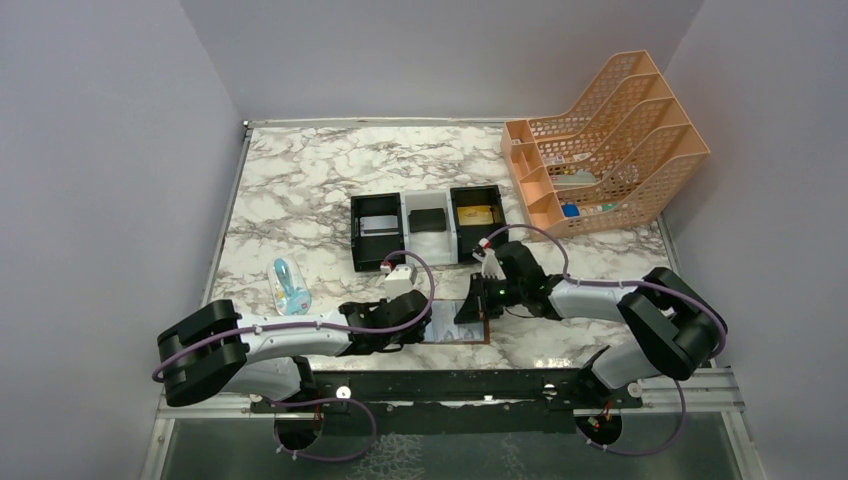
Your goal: Take the credit cards out of the card holder
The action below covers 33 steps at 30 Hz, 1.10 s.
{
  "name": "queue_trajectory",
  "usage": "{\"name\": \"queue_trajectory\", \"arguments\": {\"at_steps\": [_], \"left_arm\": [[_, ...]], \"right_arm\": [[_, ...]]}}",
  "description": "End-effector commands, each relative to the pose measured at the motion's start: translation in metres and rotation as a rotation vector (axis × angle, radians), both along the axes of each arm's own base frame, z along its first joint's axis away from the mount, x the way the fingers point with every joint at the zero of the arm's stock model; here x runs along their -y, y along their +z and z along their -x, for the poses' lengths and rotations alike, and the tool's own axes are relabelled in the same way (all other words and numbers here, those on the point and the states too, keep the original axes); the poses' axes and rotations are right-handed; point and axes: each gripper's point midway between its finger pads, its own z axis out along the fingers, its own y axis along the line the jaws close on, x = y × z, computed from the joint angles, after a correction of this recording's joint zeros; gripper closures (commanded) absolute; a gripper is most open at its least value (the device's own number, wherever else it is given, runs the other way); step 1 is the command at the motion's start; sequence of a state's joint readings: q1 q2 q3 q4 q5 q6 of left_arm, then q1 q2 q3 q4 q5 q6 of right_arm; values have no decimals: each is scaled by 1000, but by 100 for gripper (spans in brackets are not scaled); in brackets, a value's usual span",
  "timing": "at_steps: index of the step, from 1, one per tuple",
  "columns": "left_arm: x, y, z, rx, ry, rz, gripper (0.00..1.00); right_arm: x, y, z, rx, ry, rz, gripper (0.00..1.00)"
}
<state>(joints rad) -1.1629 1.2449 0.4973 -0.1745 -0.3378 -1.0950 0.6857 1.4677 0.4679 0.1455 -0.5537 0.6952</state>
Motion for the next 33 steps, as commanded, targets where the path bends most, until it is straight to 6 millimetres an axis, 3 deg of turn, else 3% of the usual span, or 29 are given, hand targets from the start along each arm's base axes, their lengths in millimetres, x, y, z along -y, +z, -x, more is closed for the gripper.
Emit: {"name": "queue_trajectory", "arguments": {"at_steps": [1,8,13,16,21,25,33], "left_arm": [[-6,3,-3,27,15,-18,76],[6,18,-3,56,-5,21,75],[46,55,-7,124,-94,126,67],[70,65,-7,140,-148,158,65],[85,48,-14,133,-155,102,65],[75,24,-17,104,-111,6,67],[54,0,-13,75,-73,-61,69]], "right_arm": [[10,-8,6,-19,33,11,99],[13,-2,6,-50,73,-47,99],[12,-8,6,-68,60,-45,99],[12,-12,7,-76,62,-43,99],[14,-15,6,-71,54,-32,99],[14,-16,4,-68,46,-25,99],[13,-11,5,-63,49,-36,99]]}}
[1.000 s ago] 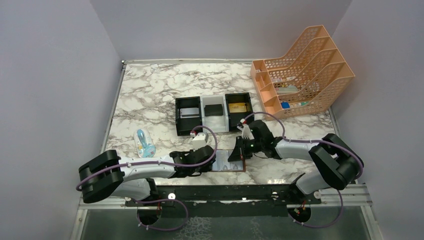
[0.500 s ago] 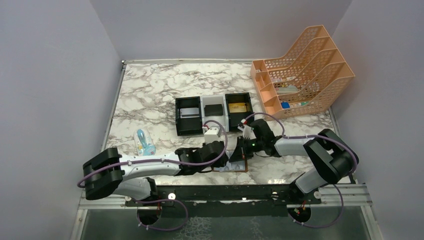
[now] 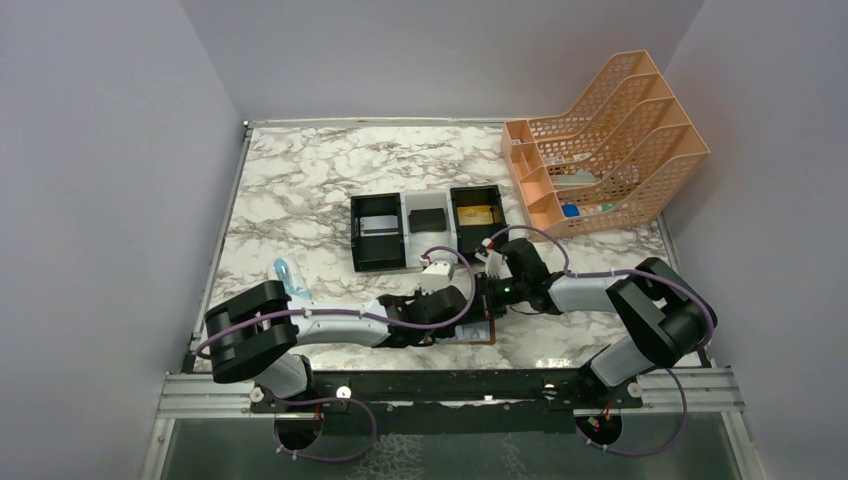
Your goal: Take the credit cards out of the card holder
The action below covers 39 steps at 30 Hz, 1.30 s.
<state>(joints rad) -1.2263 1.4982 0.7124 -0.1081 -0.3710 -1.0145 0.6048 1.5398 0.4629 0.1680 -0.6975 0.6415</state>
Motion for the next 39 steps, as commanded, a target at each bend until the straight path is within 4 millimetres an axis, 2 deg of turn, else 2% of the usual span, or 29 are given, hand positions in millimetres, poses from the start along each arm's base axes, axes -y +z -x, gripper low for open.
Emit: {"name": "queue_trajectory", "arguments": {"at_steps": [1,7,14,20,39], "left_arm": [[-14,-12,0,6,36,-46,69],[-31,-29,4,-26,74,-114,73],[-42,-35,7,-41,95,-140,73],[-52,-38,9,-46,113,-163,74],[-56,-35,10,-37,106,-150,76]], "right_arm": [[4,-3,3,3,2,11,99],[7,-3,1,24,-9,34,97],[5,2,4,18,3,8,99],[13,3,2,39,-26,44,99],[20,16,-4,64,-25,36,99]]}}
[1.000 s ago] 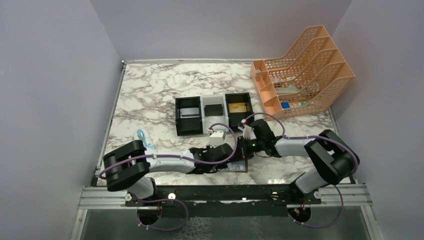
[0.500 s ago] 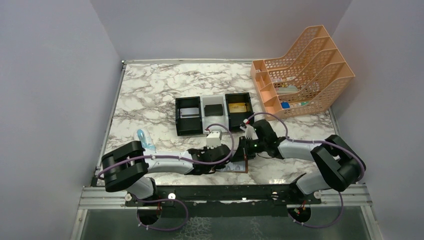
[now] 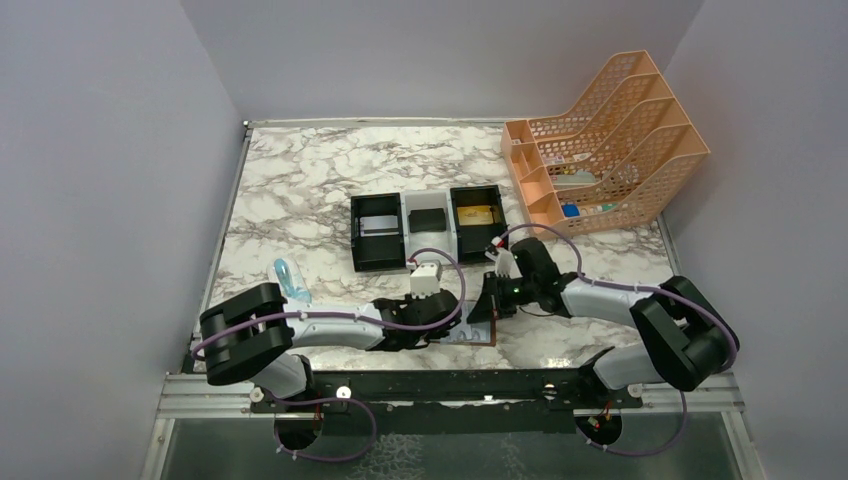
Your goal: Take the credit cards out of the card holder
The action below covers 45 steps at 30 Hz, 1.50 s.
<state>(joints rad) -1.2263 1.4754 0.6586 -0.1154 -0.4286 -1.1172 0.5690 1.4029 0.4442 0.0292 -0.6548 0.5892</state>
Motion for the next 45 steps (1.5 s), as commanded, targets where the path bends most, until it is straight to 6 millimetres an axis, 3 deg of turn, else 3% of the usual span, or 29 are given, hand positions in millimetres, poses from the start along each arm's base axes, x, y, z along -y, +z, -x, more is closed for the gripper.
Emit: {"name": "queue_trajectory", "arguments": {"at_steps": [1,10,13,16,21,26,33,39,45], "left_arm": [[-38,-25,12,-36,-5,-148,76],[-31,-26,12,-38,-22,-142,77],[-30,-26,12,-38,-24,-143,77],[-29,-25,11,-38,-25,-142,77],[-33,-26,12,-40,-18,-150,78],[-36,-25,12,-37,-7,-149,78],[-36,-19,11,-26,-1,-131,78],[-21,10,6,9,-12,-44,71],[11,52,3,77,-106,72,59]], "right_arm": [[-1,7,-2,14,9,-19,98],[-15,8,1,-35,6,-133,80],[-19,9,1,-44,25,-154,78],[-21,8,-1,-44,26,-161,81],[-13,3,-7,-16,-13,-97,99],[3,-4,-5,17,-49,-7,99],[17,4,-2,63,-89,30,99],[11,24,-2,86,-79,-26,99],[-3,20,3,24,-10,-97,99]]}}
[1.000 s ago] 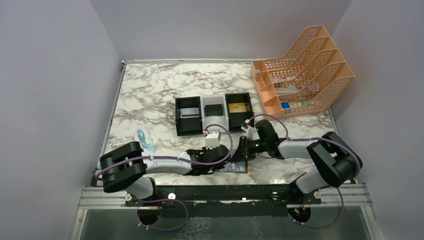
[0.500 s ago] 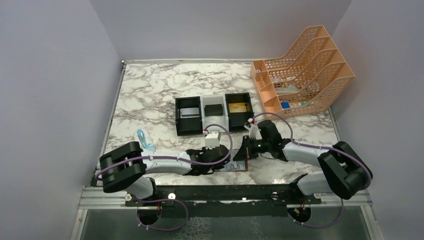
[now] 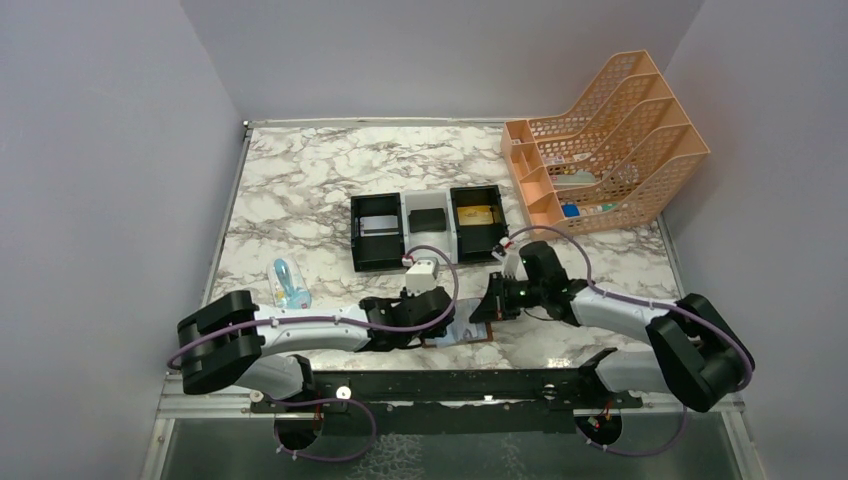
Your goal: Take the credit cards out of the card holder
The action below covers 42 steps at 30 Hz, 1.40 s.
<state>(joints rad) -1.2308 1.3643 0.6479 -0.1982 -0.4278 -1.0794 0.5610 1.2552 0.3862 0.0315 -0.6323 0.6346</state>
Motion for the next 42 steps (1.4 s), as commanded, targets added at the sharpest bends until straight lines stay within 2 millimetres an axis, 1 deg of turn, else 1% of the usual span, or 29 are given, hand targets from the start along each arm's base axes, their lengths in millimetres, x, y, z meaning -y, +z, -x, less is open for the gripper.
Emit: {"name": "queue_trajectory", "arguments": {"at_steps": [1,3,4,6,8,10,16,21,22,31,39,42], "left_arm": [[29,36,-2,60,-93,95,59],[40,37,0,62,-122,133,59],[44,34,1,58,-130,145,60],[44,23,2,38,-122,134,65],[38,8,2,19,-95,92,72],[29,-3,-1,11,-47,48,76],[21,-18,2,-5,-35,12,80],[16,-29,5,-25,-33,-17,84],[12,-35,7,-34,-34,-31,85],[6,-32,7,-26,-20,-24,85],[3,-33,7,-26,-12,-24,85],[4,-32,6,-23,-11,-20,85]], "right_arm": [[-10,0,0,-30,46,-59,99],[-13,-2,-2,-38,47,-61,99],[-14,-3,-3,-43,47,-62,99],[-15,-3,-5,-42,42,-67,99],[-16,-2,-7,-38,38,-68,99],[-16,-3,-9,-38,32,-62,98],[-18,-2,-7,-42,54,-76,96],[-21,-1,-4,-46,83,-98,86],[-22,-4,-5,-49,91,-99,84],[-28,-6,-11,-66,99,-104,83],[-30,-15,-11,-79,102,-92,84],[-30,-17,-9,-76,105,-79,86]]}}
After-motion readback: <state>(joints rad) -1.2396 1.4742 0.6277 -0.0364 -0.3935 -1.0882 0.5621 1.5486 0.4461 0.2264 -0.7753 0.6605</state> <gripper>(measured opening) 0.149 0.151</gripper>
